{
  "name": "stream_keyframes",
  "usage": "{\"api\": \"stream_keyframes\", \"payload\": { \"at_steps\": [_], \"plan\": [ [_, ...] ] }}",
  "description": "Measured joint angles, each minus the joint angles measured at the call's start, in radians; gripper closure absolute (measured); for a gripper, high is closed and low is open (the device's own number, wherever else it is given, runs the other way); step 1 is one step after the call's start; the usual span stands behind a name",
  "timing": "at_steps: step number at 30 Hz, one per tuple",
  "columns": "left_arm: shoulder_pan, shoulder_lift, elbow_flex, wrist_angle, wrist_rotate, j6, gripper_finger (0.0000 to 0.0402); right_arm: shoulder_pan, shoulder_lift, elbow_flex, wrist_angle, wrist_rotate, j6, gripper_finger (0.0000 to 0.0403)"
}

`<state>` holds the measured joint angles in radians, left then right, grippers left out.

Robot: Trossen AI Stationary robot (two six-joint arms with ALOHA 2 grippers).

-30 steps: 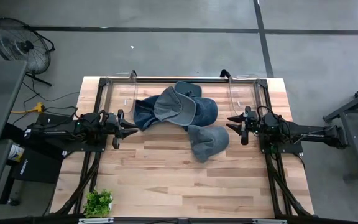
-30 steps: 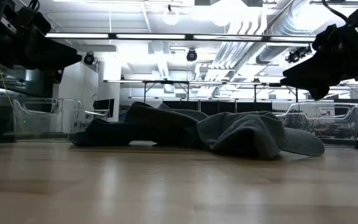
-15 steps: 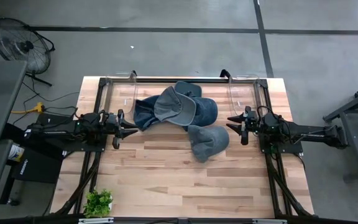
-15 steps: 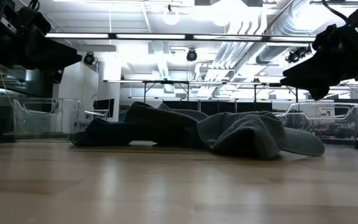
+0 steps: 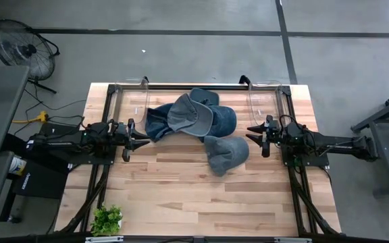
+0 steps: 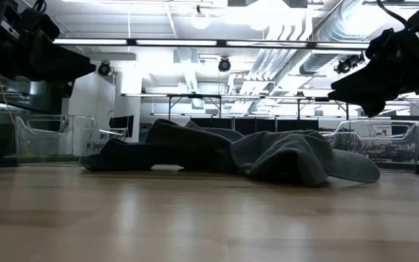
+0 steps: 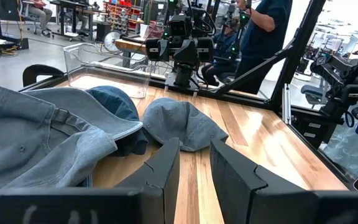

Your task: Pick & Place hat

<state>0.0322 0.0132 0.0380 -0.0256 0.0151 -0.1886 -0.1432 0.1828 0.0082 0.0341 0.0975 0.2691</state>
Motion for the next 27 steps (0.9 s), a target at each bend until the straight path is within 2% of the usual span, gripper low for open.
{"api": "stream_keyframes", "payload": {
  "at_steps": [21, 27],
  "plan": [
    [0.000, 0.000, 0.000, 0.000, 0.000, 0.000, 0.0314, 0.000, 0.000, 0.000, 0.000, 0.000, -0.007, 0.0242],
    [0.000, 0.000, 0.000, 0.000, 0.000, 0.000, 0.0314, 0.000, 0.000, 0.000, 0.012, 0.005, 0.130, 0.0242]
  ]
}}
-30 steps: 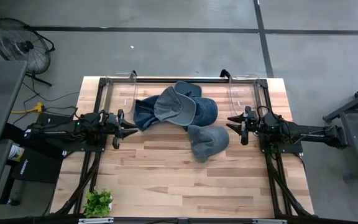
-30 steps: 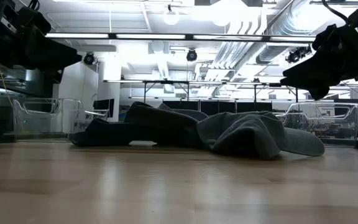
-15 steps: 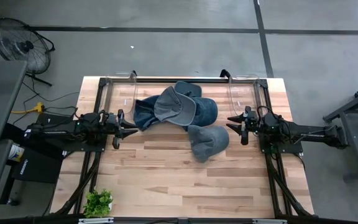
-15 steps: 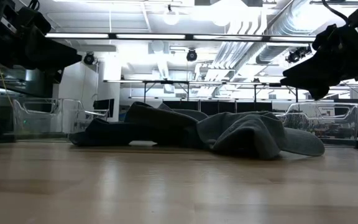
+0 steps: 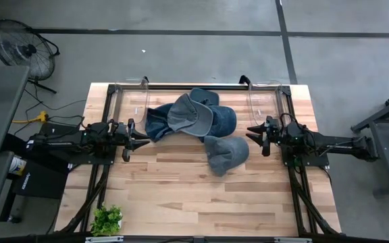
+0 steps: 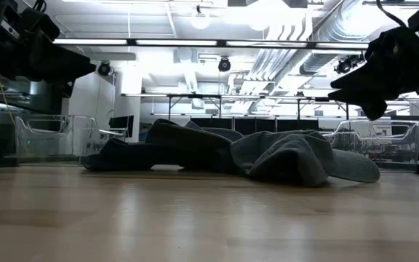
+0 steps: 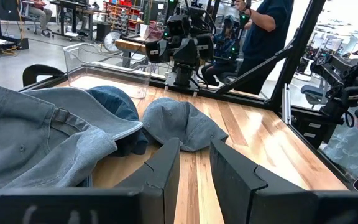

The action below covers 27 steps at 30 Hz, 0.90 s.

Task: Pick & Place hat
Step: Put the top gray cap into the right transparent bin

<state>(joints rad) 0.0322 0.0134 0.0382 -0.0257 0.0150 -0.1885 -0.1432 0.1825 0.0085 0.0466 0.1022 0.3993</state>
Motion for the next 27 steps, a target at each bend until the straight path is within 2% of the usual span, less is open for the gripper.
{"api": "stream_keyframes", "payload": {
  "at_steps": [3, 13, 17, 23, 27],
  "plan": [
    [0.000, 0.000, 0.000, 0.000, 0.000, 0.000, 0.0314, 0.000, 0.000, 0.000, 0.023, 0.003, 0.063, 0.0242],
    [0.000, 0.000, 0.000, 0.000, 0.000, 0.000, 0.0314, 0.000, 0.001, 0.000, 0.035, -0.005, 0.068, 0.0242],
    [0.000, 0.000, 0.000, 0.000, 0.000, 0.000, 0.0314, 0.000, 0.025, 0.034, -0.027, -0.012, 0.065, 0.0242],
    [0.000, 0.000, 0.000, 0.000, 0.000, 0.000, 0.0314, 0.000, 0.154, 0.180, -0.191, -0.002, -0.065, 0.0242],
    [0.000, 0.000, 0.000, 0.000, 0.000, 0.000, 0.0314, 0.000, 0.278, 0.299, -0.283, 0.012, -0.085, 0.0242]
  ]
}}
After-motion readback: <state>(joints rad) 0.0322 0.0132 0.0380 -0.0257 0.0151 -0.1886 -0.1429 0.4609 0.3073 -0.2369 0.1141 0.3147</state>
